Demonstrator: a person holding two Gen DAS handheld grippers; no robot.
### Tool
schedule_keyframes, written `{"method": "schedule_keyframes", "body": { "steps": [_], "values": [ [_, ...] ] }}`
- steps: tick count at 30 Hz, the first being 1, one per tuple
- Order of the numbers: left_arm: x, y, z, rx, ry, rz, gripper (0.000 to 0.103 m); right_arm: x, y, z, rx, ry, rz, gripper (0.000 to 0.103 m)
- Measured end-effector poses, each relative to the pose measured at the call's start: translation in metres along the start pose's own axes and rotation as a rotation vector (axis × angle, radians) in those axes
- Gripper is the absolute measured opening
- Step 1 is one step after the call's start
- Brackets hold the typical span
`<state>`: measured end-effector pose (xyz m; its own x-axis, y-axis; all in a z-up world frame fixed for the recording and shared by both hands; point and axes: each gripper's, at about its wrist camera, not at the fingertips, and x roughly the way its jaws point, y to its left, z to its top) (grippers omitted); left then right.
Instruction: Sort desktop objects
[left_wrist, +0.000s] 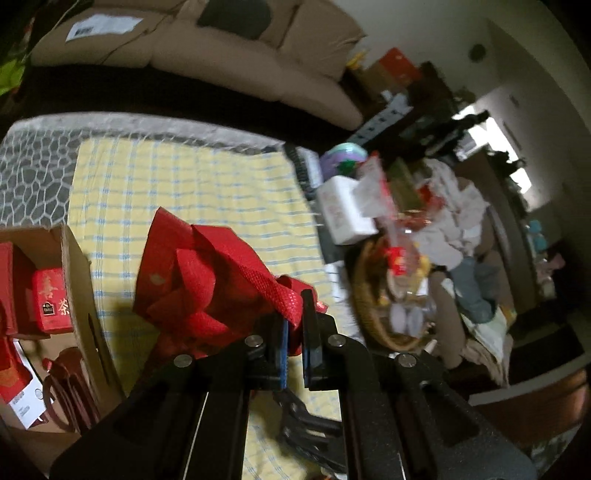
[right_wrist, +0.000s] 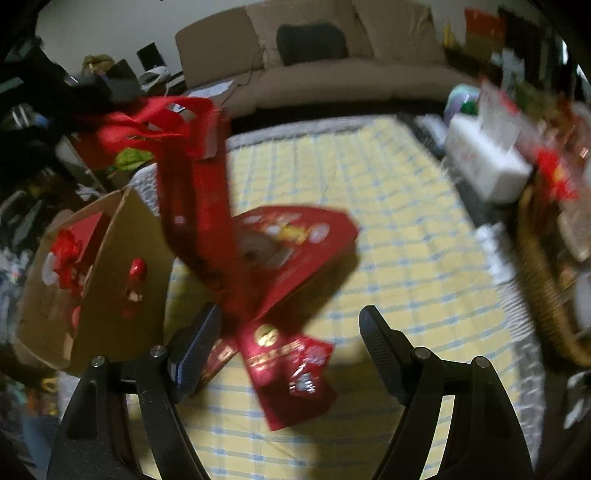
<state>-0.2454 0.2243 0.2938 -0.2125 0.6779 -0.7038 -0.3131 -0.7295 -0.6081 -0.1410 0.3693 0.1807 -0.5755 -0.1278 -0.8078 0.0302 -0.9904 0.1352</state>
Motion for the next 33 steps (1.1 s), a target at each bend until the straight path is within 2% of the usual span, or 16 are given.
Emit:
{"method": "schedule_keyframes", "body": {
  "steps": [4, 7, 12, 14, 15, 16, 17, 19, 22, 25, 33],
  "values": [
    [-0.03, -0.027, -0.003, 0.04, -0.023, -0.022, 0.005, -0.034, 0.008, 0.012, -0.036, -0.065, -0.042, 0.079],
    [-0.05, -0.044, -0.009, 0.071, -0.039, -0.04, 0.005, -0.062, 0.02, 0.018, -0.058, -0.108, -0.017, 0.079],
    [-0.07, -0.058, -0.022, 0.089, -0.036, -0.05, 0.005, -0.075, 0.041, 0.021, -0.07, -0.106, -0.001, 0.079],
    [-0.08, -0.062, -0.026, 0.091, -0.037, -0.057, 0.005, -0.082, 0.043, 0.018, -0.049, -0.121, 0.045, 0.079],
    [-0.084, -0.063, -0.029, 0.094, -0.04, -0.059, 0.005, -0.086, 0.044, 0.017, -0.037, -0.127, 0.067, 0.073],
    [-0.091, -0.065, -0.031, 0.098, -0.046, -0.06, 0.005, -0.09, 0.045, 0.016, -0.032, -0.133, 0.085, 0.061],
    [-0.097, -0.065, -0.033, 0.101, -0.051, -0.061, 0.005, -0.094, 0.048, 0.016, -0.036, -0.131, 0.101, 0.055],
    [-0.11, -0.064, -0.037, 0.103, -0.06, -0.067, 0.005, -0.096, 0.055, 0.017, -0.042, -0.111, 0.13, 0.033],
    [-0.126, -0.058, -0.043, 0.095, -0.074, -0.07, 0.005, -0.103, 0.069, 0.017, -0.053, -0.105, 0.151, 0.018],
    [-0.145, -0.045, -0.045, 0.074, -0.089, -0.075, 0.005, -0.114, 0.09, 0.017, -0.056, -0.119, 0.208, 0.012],
    [-0.227, -0.001, -0.06, 0.06, -0.163, -0.052, 0.005, -0.132, 0.155, 0.025, -0.104, -0.119, 0.31, 0.011]
  ]
}}
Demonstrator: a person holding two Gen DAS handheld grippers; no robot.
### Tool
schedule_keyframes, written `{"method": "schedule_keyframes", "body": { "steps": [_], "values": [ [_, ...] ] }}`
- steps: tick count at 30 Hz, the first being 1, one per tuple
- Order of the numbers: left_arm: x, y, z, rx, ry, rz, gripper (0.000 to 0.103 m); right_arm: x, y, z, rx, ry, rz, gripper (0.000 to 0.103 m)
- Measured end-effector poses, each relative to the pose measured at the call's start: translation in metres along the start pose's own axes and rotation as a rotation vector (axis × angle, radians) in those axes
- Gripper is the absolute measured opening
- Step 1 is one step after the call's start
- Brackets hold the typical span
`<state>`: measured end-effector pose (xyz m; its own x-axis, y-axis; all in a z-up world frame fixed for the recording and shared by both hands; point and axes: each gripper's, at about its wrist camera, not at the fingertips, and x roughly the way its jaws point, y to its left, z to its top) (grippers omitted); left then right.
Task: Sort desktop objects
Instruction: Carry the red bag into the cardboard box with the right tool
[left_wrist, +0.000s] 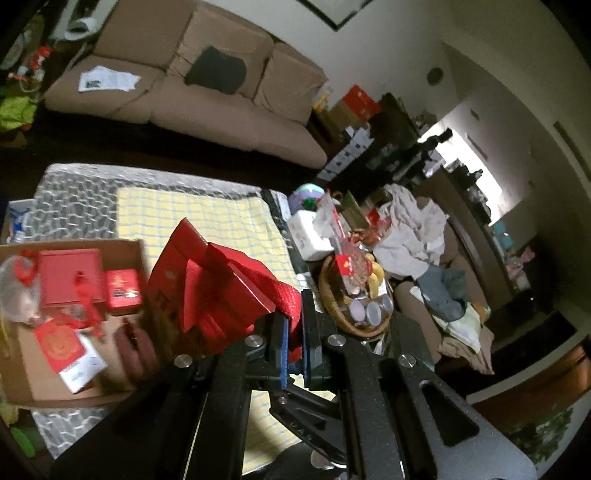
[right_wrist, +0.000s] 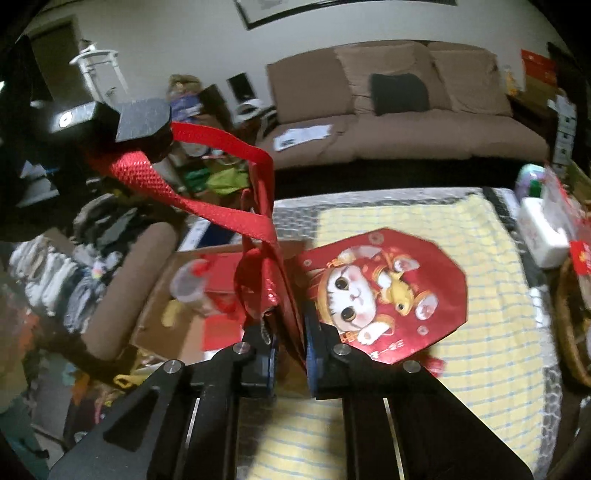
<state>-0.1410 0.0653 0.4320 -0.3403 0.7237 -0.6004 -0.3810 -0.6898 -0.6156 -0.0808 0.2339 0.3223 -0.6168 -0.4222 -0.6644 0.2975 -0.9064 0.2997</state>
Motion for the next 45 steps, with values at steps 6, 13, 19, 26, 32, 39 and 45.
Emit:
{"method": "schedule_keyframes", "body": {
  "steps": [6, 13, 19, 26, 32, 39, 45],
  "values": [
    [-0.06, 0.056, -0.006, -0.057, -0.057, 0.042, 0.005, 0.033, 0.074, 0.002, -0.079, 0.027, 0.077, 0.011],
    [-0.117, 0.134, -0.023, -0.117, -0.095, 0.124, 0.006, 0.09, 0.152, -0.006, -0.105, 0.114, 0.194, 0.011],
    [-0.134, 0.203, -0.039, -0.17, -0.087, 0.176, 0.006, 0.14, 0.18, -0.02, -0.047, 0.213, 0.271, 0.011],
    [-0.113, 0.252, -0.057, -0.189, -0.027, 0.227, 0.006, 0.189, 0.191, -0.043, 0.016, 0.32, 0.291, 0.011],
    [-0.082, 0.275, -0.069, -0.216, 0.027, 0.23, 0.006, 0.205, 0.18, -0.052, 0.081, 0.357, 0.313, 0.011],
    [-0.043, 0.283, -0.083, -0.25, 0.076, 0.21, 0.019, 0.214, 0.158, -0.055, 0.147, 0.366, 0.261, 0.024],
    [-0.006, 0.293, -0.095, -0.281, 0.119, 0.184, 0.024, 0.192, 0.15, -0.059, 0.057, 0.368, 0.253, 0.045]
  ]
}}
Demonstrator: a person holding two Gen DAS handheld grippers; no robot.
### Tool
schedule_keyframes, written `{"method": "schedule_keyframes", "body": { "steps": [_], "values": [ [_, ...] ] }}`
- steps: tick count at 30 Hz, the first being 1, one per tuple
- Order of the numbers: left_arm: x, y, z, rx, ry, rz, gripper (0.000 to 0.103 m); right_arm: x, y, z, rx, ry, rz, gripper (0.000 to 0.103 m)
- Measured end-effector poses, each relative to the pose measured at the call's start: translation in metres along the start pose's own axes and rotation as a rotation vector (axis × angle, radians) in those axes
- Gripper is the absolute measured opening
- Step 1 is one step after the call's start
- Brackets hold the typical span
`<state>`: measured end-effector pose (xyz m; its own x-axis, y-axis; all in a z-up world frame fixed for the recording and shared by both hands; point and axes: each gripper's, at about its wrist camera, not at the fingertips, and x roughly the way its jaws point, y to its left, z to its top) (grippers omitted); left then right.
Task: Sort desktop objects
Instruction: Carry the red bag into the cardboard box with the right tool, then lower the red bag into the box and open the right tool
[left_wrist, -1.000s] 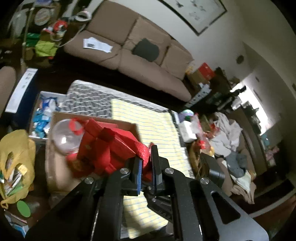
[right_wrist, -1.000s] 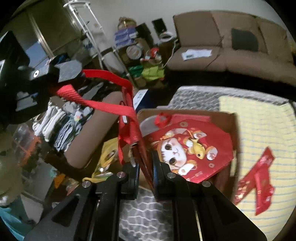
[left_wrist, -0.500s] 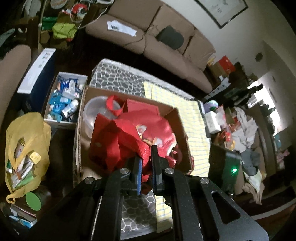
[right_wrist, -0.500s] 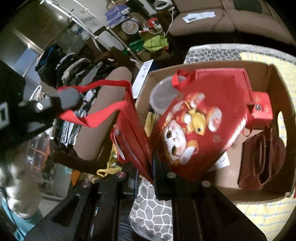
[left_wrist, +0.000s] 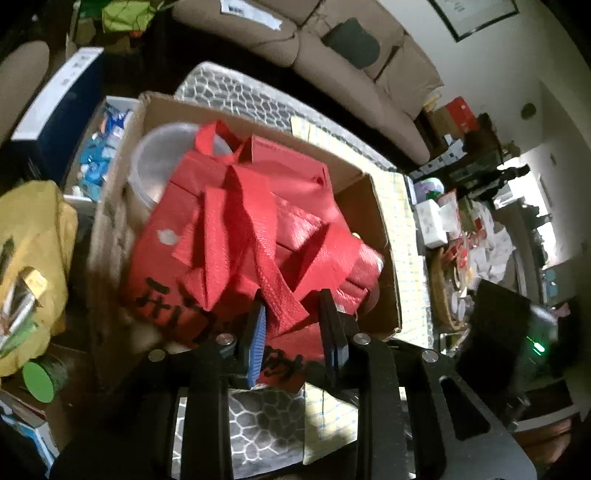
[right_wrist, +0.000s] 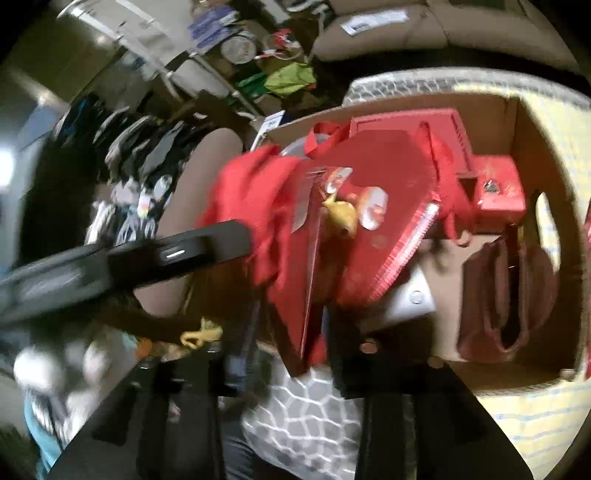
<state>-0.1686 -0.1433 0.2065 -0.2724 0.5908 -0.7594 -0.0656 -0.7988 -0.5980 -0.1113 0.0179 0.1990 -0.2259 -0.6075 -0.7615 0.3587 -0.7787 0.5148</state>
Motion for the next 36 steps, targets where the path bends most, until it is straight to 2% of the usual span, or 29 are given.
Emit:
{"method": "schedule_keyframes", "body": {
  "steps": [1, 4, 7, 11, 15, 19, 20, 21, 22, 25, 29, 35, 36],
  "values": [
    [0.004, 0.001, 0.001, -0.003, 0.002, 0.002, 0.024, -0.007, -0.001, -0.004, -0.023, -0.01, -0.017, 0.05],
    [0.016, 0.002, 0.001, -0.018, 0.013, -0.004, 0.024, -0.024, -0.015, -0.012, -0.024, -0.04, -0.062, 0.05],
    [0.023, 0.007, -0.001, -0.037, 0.018, -0.016, 0.024, -0.023, -0.036, -0.008, 0.026, -0.049, -0.109, 0.051],
    [0.025, 0.016, -0.002, -0.043, 0.019, -0.012, 0.028, -0.004, -0.056, -0.003, 0.137, -0.029, -0.031, 0.05],
    [0.024, 0.024, 0.002, -0.064, 0.019, -0.02, 0.028, 0.019, -0.051, 0.002, 0.166, -0.004, 0.034, 0.051],
    [0.019, 0.032, 0.004, -0.085, 0.01, -0.032, 0.03, 0.037, -0.045, 0.009, 0.196, 0.016, 0.064, 0.051],
    [0.016, 0.035, 0.005, -0.091, 0.005, -0.034, 0.035, 0.04, -0.045, 0.011, 0.207, 0.019, 0.073, 0.049],
    [0.014, 0.037, 0.006, -0.095, 0.002, -0.035, 0.037, 0.043, -0.043, 0.013, 0.209, 0.022, 0.08, 0.037],
    [0.011, 0.04, 0.007, -0.1, -0.002, -0.036, 0.04, 0.043, -0.042, 0.013, 0.205, 0.021, 0.083, 0.034],
    [0.003, 0.043, 0.008, -0.102, -0.008, -0.028, 0.041, 0.037, -0.037, 0.017, 0.174, -0.009, 0.061, 0.022],
    [-0.013, 0.045, 0.011, -0.106, -0.038, -0.057, 0.043, 0.023, -0.013, 0.02, 0.024, -0.052, -0.064, 0.019],
    [-0.03, 0.044, 0.01, -0.112, -0.07, -0.078, 0.046, 0.017, 0.041, 0.01, -0.354, -0.068, -0.397, 0.018],
    [-0.031, 0.045, 0.01, -0.112, -0.072, -0.077, 0.046, 0.018, 0.046, 0.007, -0.397, -0.058, -0.424, 0.017]
  ]
}}
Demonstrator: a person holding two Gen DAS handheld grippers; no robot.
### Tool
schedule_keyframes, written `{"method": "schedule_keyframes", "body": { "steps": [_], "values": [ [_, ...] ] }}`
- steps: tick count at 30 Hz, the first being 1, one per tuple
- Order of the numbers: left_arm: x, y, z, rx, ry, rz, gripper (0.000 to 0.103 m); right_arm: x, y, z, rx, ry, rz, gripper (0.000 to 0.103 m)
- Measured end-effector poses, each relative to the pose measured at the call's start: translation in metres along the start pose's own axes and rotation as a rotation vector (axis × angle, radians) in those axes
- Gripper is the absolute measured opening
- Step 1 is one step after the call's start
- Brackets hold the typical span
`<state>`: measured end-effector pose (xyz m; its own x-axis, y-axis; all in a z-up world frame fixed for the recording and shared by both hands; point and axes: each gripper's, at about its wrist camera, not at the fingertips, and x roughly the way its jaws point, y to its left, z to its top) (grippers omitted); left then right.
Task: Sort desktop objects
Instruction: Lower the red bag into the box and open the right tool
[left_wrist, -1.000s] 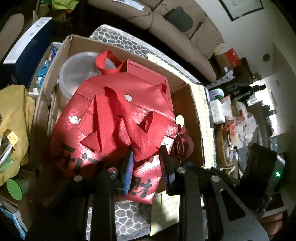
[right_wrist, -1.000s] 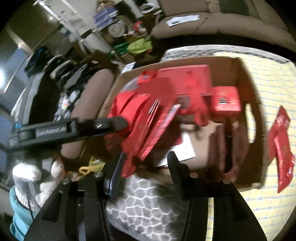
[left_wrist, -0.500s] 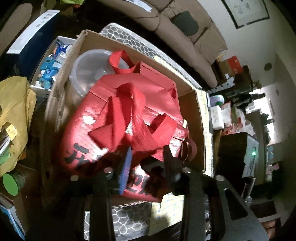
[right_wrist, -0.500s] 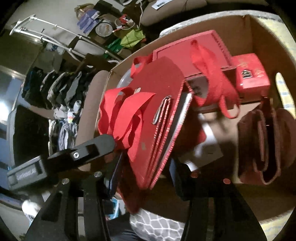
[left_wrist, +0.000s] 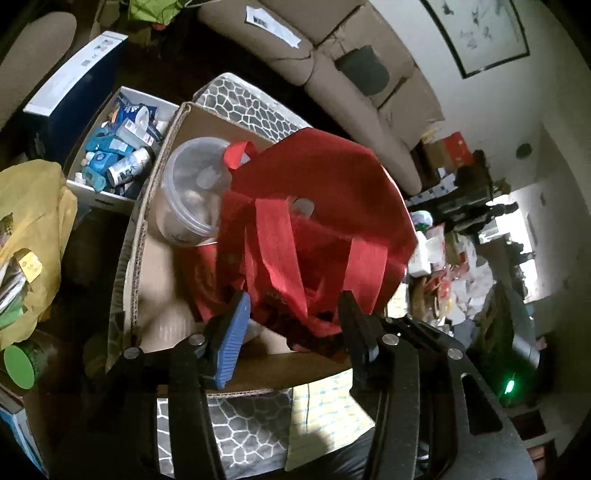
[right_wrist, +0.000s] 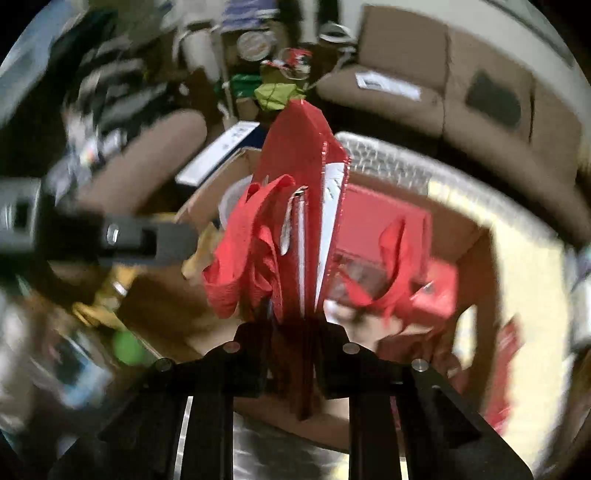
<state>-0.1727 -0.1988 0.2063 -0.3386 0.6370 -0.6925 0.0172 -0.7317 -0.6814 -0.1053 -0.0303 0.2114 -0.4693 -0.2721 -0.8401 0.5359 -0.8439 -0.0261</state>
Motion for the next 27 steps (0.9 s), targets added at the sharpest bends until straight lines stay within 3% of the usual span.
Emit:
{"method": "schedule_keyframes", "body": {
  "steps": [2, 4, 6, 11, 17, 20, 22, 25, 27],
  "values": [
    [-0.005, 0.001, -0.001, -0.001, -0.007, 0.004, 0.046, -0.001, 0.012, -0.005, -0.118, 0.025, -0.027, 0.011],
    [-0.009, 0.004, -0.001, -0.001, -0.012, 0.012, 0.046, 0.001, 0.019, -0.013, -0.24, 0.057, -0.082, 0.01],
    [-0.011, 0.008, -0.001, -0.004, -0.017, 0.019, 0.046, 0.003, 0.019, -0.019, -0.307, 0.091, -0.083, 0.01],
    [-0.006, 0.011, -0.001, -0.009, -0.004, 0.025, 0.046, 0.015, 0.012, -0.031, -0.391, 0.173, -0.067, 0.01],
    [-0.005, 0.004, -0.002, 0.001, -0.009, 0.011, 0.046, 0.017, 0.023, -0.04, -0.501, 0.169, -0.052, 0.017],
    [-0.011, 0.0, -0.002, 0.006, -0.022, 0.013, 0.048, 0.017, 0.031, -0.036, -0.504, 0.169, -0.065, 0.027],
    [-0.013, -0.002, -0.003, 0.011, -0.025, 0.02, 0.048, 0.019, 0.035, -0.038, -0.505, 0.181, -0.051, 0.044],
    [-0.016, -0.009, -0.005, 0.043, -0.028, 0.035, 0.048, 0.022, 0.04, -0.043, -0.519, 0.18, -0.072, 0.047],
    [-0.012, -0.012, -0.007, 0.054, -0.015, 0.044, 0.048, 0.022, 0.031, -0.04, -0.461, 0.186, -0.051, 0.05]
  ]
}}
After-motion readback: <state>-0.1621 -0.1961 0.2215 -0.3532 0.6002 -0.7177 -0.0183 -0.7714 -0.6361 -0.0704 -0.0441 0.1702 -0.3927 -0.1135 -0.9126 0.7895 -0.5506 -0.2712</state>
